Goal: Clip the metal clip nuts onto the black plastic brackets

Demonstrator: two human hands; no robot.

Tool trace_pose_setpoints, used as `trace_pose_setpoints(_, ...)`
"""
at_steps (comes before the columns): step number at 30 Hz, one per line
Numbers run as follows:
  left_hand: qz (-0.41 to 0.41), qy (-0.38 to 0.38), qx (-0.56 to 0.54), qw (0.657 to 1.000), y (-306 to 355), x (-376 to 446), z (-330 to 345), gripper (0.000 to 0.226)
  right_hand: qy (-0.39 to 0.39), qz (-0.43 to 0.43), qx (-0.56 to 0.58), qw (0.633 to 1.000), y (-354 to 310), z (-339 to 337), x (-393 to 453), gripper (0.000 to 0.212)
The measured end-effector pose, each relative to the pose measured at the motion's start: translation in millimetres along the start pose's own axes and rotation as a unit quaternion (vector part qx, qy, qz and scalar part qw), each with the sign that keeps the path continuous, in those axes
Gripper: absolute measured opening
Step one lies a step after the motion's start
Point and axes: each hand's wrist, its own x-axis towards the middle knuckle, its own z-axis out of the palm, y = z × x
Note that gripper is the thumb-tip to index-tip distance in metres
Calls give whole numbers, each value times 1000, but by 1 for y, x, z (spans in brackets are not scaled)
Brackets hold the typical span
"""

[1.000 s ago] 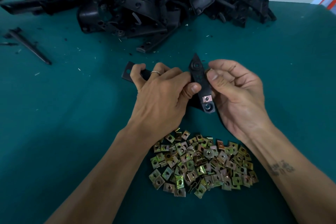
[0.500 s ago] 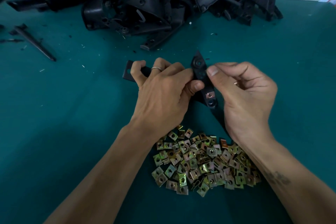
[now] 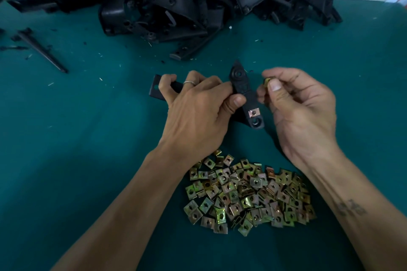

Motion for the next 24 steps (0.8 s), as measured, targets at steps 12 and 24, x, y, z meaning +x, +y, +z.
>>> trace_pose_setpoints(12,1,-1,-14,1000,0,0,-1,33,-37,-11,26,999,1,-7,0,15)
trace_pose_setpoints(24,3,4,-19,1000,0,0,1,36,-11,5,8,1000,1,-8,4,23)
